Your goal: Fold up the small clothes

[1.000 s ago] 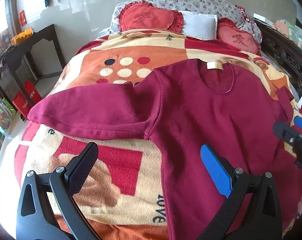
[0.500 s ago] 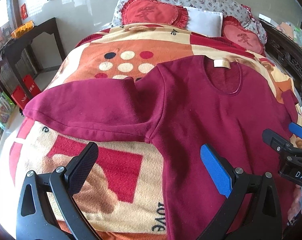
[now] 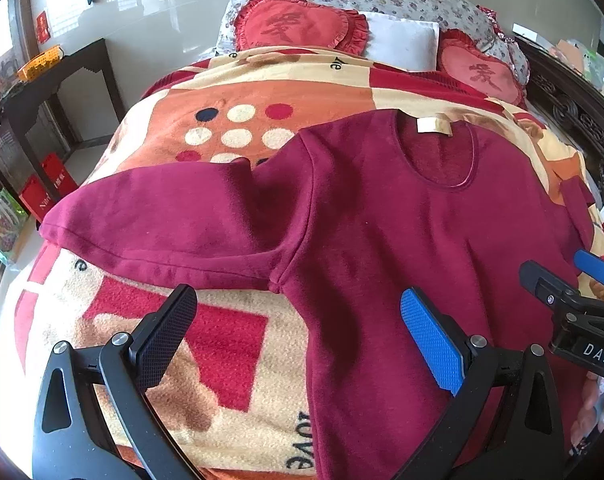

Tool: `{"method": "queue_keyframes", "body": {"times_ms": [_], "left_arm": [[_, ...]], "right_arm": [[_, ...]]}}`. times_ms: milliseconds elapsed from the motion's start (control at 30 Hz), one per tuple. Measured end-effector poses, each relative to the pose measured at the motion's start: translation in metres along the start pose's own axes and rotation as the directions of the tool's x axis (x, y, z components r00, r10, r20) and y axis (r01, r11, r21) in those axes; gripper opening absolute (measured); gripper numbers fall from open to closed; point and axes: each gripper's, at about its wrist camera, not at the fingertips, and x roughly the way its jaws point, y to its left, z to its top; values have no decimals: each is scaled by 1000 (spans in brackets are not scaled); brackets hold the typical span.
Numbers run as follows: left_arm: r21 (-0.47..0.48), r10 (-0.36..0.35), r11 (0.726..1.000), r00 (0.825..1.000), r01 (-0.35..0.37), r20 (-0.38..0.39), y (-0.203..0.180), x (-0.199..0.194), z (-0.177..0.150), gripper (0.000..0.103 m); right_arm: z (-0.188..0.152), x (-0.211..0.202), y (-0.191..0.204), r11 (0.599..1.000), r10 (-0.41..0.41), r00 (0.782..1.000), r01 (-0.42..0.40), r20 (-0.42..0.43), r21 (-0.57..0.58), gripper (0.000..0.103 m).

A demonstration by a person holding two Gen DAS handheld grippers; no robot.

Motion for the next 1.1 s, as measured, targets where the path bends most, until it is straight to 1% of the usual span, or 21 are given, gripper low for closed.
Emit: {"method": "queue_keyframes", "body": {"times_ms": [333,700,1100], "left_arm": [[-6,-2,1000,1000,2,2,0,0,-1,102],[-24,2,1000,1000,-2,-5,8,3,1,102],[-67,31,997,999,-32,-9,32,7,3,102]], "right_arm": [[-1,2,1,1000,0,1000,0,-1,2,103],[1,7,13,1000,11,1000,-11,-6,-20,103],[6,16,32,997,29,999,-30,-15,-64,103]]}}
